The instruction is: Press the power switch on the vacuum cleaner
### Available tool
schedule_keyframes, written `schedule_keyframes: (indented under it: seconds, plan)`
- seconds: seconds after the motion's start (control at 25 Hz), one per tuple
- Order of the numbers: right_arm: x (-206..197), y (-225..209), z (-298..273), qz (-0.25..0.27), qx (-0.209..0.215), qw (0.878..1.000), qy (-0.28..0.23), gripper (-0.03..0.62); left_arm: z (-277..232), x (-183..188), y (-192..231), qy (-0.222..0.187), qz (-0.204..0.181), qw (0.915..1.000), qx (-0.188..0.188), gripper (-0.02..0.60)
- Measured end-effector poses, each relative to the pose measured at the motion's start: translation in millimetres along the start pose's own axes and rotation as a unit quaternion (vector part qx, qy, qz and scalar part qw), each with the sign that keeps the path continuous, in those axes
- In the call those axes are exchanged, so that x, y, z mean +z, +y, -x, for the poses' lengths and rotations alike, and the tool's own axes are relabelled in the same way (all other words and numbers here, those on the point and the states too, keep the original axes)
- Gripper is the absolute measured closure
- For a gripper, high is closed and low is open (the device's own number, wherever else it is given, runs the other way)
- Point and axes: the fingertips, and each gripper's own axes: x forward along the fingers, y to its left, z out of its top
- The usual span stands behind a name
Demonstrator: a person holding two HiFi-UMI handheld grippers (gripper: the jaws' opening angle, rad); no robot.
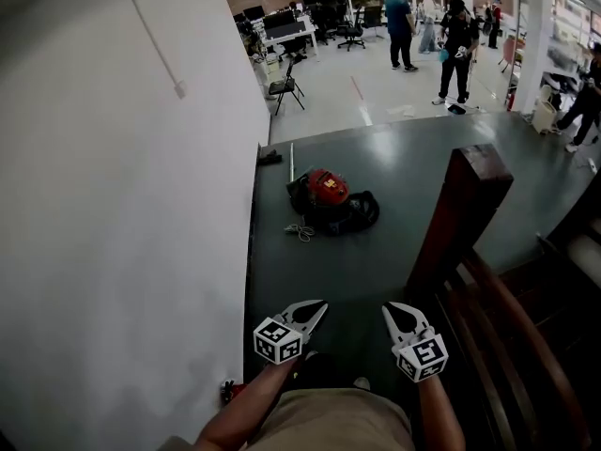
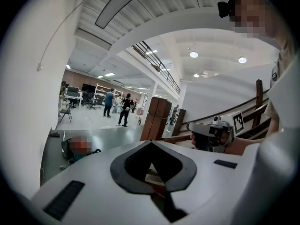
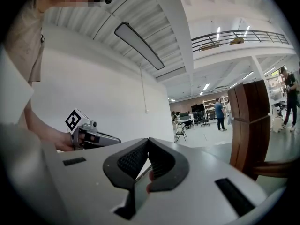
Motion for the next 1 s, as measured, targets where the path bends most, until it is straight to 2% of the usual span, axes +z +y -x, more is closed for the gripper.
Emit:
schedule_keyframes:
  seconds: [0.16, 0.36, 0.6, 0.76, 1.0]
  plan:
    - [-0.5, -11.1, -20.4, -0.008, 0.003, 1.0, 0.007, 0.583, -10.1, 7.8, 20.5, 0.001, 0.006, 1.0, 0.007, 0.575]
    - [-7.3, -39.0, -70.0, -0.006, -0.007, 1.0, 0.021, 0.583, -33.4, 11.9, 68.2, 0.004, 0.016, 0.9999, 0.002, 0.575]
    - [24.3, -68.3, -137.5, -0.012, 0.003, 1.0, 0.002, 0.583, -70.9, 42.7, 141.3, 0.008, 0.024, 0.9997, 0.0, 0.575]
    - [48.1, -88.8, -185.0, -0.008, 0.005, 1.0, -0.011, 0.583, -101.6, 67.1, 188.1, 0.013, 0.023, 0.9995, -0.018, 0.575]
    - [59.3, -119.3, -255.4, -0.021, -0.027, 0.999, -0.006, 0.583, -130.8, 103.7, 254.1, 0.01, 0.014, 0.9989, -0.044, 0.575]
